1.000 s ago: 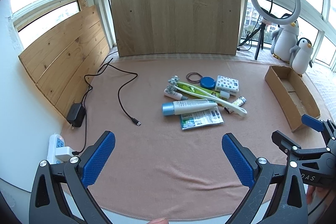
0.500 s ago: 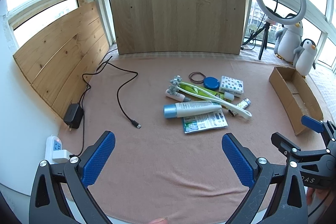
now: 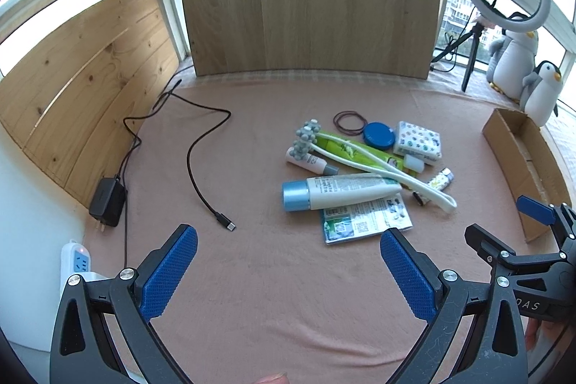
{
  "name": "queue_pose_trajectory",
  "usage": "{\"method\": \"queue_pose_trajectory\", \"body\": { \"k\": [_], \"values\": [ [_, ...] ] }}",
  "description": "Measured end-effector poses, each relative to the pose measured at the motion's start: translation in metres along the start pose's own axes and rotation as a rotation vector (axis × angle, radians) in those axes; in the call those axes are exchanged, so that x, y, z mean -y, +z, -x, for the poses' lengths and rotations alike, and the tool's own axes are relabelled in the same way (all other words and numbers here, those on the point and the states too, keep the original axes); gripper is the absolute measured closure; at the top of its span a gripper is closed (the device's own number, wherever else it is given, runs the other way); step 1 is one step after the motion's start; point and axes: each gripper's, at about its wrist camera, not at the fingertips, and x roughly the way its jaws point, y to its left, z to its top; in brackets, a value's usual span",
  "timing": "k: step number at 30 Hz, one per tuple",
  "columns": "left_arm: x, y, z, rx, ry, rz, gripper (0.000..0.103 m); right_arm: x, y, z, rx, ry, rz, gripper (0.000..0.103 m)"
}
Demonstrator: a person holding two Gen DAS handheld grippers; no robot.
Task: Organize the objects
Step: 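Reach the right gripper to the white roller's handle loop and close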
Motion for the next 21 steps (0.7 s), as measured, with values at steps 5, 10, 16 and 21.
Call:
{"method": "queue_pose_trajectory", "body": {
  "k": [5,10,16,21],
  "values": [
    [-0.005,0.005,-0.016,-0.015,0.003,0.006,0.000,-0.001,0.006,-0.015,-0.015,0.007,0.003,0.000],
    [-0.008,0.013,-0.030,-0.028,0.003,0.009,0.000,-0.004,0.014,-0.026,-0.023,0.011,0.012,0.000],
    [-0.007,0.018,-0.043,-0.048,0.004,0.006,0.000,-0.002,0.020,-0.042,-0.051,0.017,0.012,0.000],
    [-0.018,0.017,-0.061,-0.075,-0.009,0.031,0.000,0.001,0.022,-0.063,-0.056,0.026,0.065,0.000]
  ]
}}
